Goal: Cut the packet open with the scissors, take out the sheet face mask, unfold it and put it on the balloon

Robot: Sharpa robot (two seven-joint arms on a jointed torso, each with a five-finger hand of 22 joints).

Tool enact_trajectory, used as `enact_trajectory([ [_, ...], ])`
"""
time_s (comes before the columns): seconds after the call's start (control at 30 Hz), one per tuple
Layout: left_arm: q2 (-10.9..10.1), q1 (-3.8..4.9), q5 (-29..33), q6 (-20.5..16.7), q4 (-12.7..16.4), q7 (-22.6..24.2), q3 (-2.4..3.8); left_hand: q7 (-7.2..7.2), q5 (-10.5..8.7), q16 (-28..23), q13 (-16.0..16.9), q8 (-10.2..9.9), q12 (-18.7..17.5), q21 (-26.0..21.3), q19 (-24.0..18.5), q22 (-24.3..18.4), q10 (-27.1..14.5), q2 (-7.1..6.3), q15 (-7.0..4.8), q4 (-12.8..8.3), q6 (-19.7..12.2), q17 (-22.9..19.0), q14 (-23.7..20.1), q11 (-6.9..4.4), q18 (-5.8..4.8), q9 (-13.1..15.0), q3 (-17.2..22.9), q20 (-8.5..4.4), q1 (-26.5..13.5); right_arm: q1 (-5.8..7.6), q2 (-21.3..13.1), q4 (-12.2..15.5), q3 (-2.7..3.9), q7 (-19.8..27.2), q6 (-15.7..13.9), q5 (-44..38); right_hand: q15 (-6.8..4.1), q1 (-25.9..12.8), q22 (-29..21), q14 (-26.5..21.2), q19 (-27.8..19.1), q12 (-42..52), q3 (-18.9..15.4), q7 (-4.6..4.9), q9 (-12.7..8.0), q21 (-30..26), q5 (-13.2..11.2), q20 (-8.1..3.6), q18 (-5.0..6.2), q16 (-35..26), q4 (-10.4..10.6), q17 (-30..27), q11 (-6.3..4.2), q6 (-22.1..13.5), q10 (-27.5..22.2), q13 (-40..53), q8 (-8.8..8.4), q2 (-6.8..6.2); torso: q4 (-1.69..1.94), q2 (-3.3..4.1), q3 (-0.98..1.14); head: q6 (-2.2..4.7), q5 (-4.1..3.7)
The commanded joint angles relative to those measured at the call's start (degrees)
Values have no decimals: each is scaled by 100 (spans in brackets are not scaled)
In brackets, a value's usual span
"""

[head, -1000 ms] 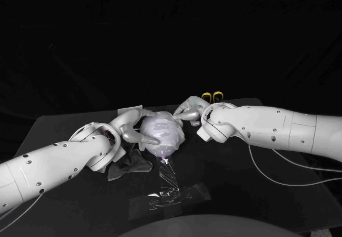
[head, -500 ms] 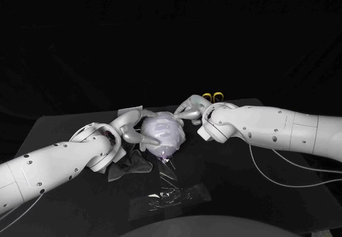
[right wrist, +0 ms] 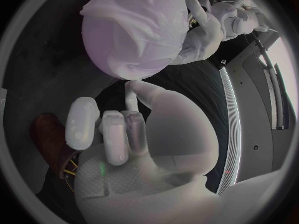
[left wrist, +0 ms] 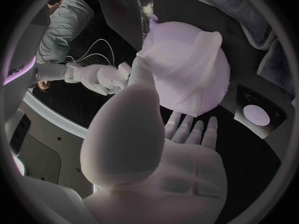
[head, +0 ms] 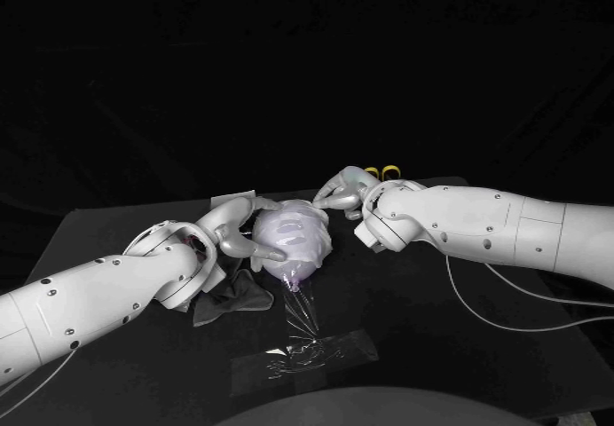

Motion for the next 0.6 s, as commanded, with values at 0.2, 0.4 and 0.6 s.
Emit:
enact_trajectory([
  [0.2,20,-17,22,118,16,-36,-14,389,-35,-25,4,29,-25,-11,-7,-9,40,-15,-9,-7,50,-11,-44,2,36,6,38,-10,58,4,135,-196,0,-96,225,-67,-34,-70,10,608,-5,32,69,-56,625,27,5,-23,-62,35,-17,1505,-36,26,586,1506,336,16,0,2,-2,-3,-2],
  [0.4,23,-17,22,114,20,-35,-14,389,-35,-25,4,29,-25,-11,-7,-9,40,-15,-9,-7,50,-11,-44,2,36,6,38,-10,58,4,254,-367,0,-105,165,-131,-34,-78,20,608,2,32,83,-57,638,34,5,-24,-65,35,-27,1505,-37,21,586,1506,345,14,5,3,-1,6,-3],
  [0.6,18,-17,22,118,19,-36,-14,389,-35,-25,4,29,-25,-11,-7,-9,40,-15,-9,-7,50,-11,-44,2,36,6,38,-10,58,5,202,-335,0,29,-9,-30,-24,-166,20,608,-2,32,149,-21,667,27,4,-23,-65,35,-9,1505,-13,-126,586,1506,305,39,-5,2,-4,14,11],
])
